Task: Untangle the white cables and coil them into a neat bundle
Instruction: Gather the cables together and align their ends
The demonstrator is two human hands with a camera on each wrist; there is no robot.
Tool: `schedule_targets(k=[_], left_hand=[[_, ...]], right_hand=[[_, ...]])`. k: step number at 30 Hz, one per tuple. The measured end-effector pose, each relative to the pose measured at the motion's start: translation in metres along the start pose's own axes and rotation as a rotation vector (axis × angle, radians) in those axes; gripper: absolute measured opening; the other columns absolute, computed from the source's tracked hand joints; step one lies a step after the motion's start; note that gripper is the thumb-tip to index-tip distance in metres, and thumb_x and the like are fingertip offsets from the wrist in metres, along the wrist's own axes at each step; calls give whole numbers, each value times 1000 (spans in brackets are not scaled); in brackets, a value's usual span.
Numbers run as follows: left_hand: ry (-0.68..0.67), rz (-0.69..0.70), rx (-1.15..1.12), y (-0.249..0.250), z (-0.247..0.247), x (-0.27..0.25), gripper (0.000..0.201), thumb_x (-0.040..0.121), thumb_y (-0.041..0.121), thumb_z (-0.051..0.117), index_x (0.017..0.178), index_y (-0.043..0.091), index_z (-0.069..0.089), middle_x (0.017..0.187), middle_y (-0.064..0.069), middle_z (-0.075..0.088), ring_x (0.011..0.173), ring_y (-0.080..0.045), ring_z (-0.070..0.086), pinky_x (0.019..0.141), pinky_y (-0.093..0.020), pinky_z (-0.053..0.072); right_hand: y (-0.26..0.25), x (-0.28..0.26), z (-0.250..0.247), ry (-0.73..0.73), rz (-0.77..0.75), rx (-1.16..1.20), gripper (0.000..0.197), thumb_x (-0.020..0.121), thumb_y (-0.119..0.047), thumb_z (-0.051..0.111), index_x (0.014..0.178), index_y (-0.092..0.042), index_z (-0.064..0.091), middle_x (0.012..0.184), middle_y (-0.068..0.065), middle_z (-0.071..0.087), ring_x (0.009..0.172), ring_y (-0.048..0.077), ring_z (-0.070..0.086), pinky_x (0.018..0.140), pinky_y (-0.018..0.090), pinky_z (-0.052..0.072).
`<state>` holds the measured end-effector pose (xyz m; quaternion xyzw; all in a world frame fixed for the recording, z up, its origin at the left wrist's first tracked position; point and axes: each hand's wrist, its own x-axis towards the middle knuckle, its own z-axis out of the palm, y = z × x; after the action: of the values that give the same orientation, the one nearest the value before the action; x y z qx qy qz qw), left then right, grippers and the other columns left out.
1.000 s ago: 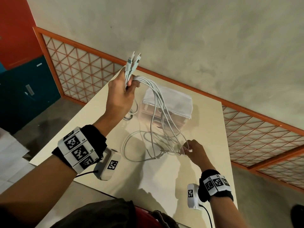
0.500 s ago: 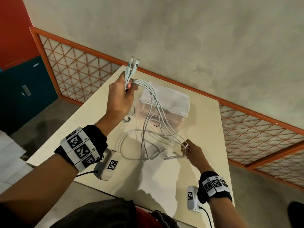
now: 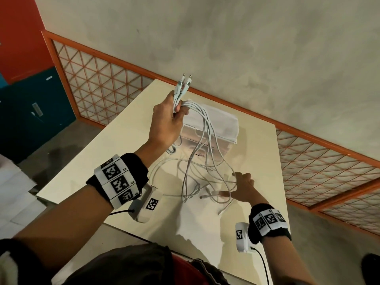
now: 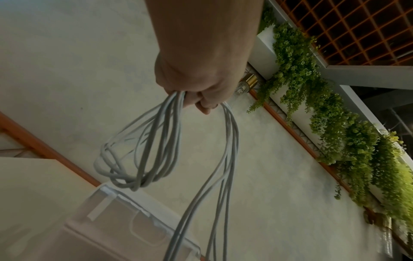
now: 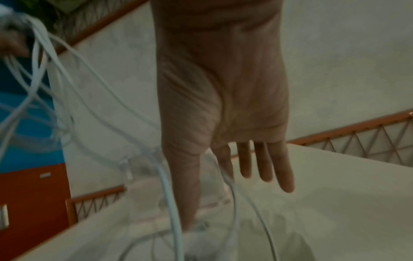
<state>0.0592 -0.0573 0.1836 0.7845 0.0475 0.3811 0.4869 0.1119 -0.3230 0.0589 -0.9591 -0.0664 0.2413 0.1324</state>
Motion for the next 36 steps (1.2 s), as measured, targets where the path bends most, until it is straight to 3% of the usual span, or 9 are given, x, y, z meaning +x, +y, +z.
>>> schedule_targets(k=[3,7,11,14,17,23,28,31,36], left_hand=[[-28,-22,12,-1,3,-4,32,88,3,52,70,24,35,60,18,46,70,-18,64,63,-16,45],[-83,-18,17,2,6,-7,19,89,7,55,79,14,41,62,19,47,73,-20,66,70,-27,50],[-95,-3,11,12,13,-9,8,89,7,57,91,1,54,64,18,47,63,-8,55,61,-4,42],[-63,21,-28,21,14,-5,6,88,6,56,86,8,51,63,17,49,66,-16,62,63,-16,48],[28,11,-124,27,6,6,26,86,7,52,73,24,37,65,7,52,73,-28,67,69,-39,54],[191,-48,-177,19,-16,28,35,87,3,52,69,27,34,66,8,46,63,6,58,64,-14,45],[116,-91,-113,5,-11,11,34,85,15,53,66,33,32,75,-23,60,74,-34,64,73,-46,51],[76,-76,-88,0,-8,7,38,87,13,56,64,34,33,70,-17,58,71,-34,64,72,-46,51],[-73,-93,2,-12,-16,3,27,88,23,57,68,26,39,70,-4,63,78,-29,67,76,-42,53]], right_hand=[[-14,-2,-32,-118,-40,-174,82,84,-25,67,149,-14,18,149,21,18,139,39,22,111,42,27],[-52,-25,-78,-66,-468,322,77,86,-2,61,148,-27,24,152,4,30,141,20,29,108,27,29],[-105,-50,-93,-58,-676,560,70,81,-22,73,140,-30,36,134,-6,55,125,2,50,106,19,37],[-124,-45,-73,57,-681,659,22,88,-16,65,108,-11,56,80,10,71,79,21,72,81,29,56],[-108,-27,-43,16,-629,740,7,91,-11,59,87,-8,55,44,1,51,42,19,56,58,29,55],[-37,6,9,-32,-403,508,28,86,-28,67,66,-10,61,60,4,62,58,14,60,68,29,48],[-22,10,15,144,-374,536,40,98,-26,46,61,-15,53,47,-3,61,57,13,66,68,29,51],[-28,4,-4,309,-345,634,35,99,-24,45,65,-15,45,48,-1,49,40,9,56,49,24,46],[-11,-3,-38,564,-363,440,34,84,-33,69,72,-11,45,54,-4,47,49,13,41,49,16,34]])
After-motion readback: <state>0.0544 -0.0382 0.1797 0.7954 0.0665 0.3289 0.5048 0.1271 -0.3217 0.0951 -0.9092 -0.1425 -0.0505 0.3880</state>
